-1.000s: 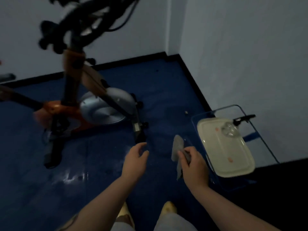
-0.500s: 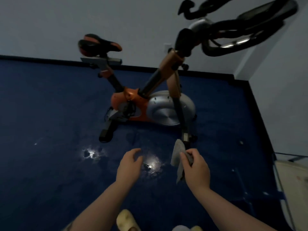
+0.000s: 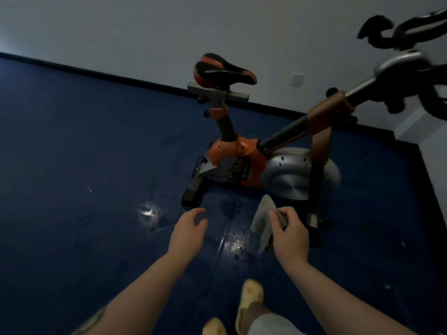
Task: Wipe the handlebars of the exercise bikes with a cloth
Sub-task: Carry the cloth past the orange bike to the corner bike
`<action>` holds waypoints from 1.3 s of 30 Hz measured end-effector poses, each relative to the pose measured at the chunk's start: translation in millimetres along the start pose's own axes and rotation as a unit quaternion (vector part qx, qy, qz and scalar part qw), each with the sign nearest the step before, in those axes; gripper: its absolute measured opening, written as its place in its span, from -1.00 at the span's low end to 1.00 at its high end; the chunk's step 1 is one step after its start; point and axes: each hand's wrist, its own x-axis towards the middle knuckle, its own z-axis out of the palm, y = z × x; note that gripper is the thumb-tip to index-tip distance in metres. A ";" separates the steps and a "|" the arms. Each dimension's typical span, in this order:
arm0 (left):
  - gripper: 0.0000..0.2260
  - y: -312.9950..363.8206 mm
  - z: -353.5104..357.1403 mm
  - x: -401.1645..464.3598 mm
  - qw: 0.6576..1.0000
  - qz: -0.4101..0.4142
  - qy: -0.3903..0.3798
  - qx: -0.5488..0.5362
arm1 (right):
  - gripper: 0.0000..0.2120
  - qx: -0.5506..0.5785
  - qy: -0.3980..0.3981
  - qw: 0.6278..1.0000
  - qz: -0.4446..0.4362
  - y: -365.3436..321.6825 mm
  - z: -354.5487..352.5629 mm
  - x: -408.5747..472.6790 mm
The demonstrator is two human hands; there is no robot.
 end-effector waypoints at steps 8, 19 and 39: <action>-0.66 -1.0 -36.0 75.3 1.000 -0.003 0.012 0.014 | -0.85 -0.004 -0.065 0.998 -0.018 -44.0 78.1 61.5; -0.70 26.4 -114.3 195.1 0.996 -0.053 0.059 -0.043 | -0.88 -0.019 -0.115 0.992 -0.040 -115.2 174.0 162.7; -0.69 -38.8 -317.0 423.4 0.999 0.001 -0.032 0.001 | -0.90 -0.034 -0.064 0.996 -0.045 -296.1 397.8 231.8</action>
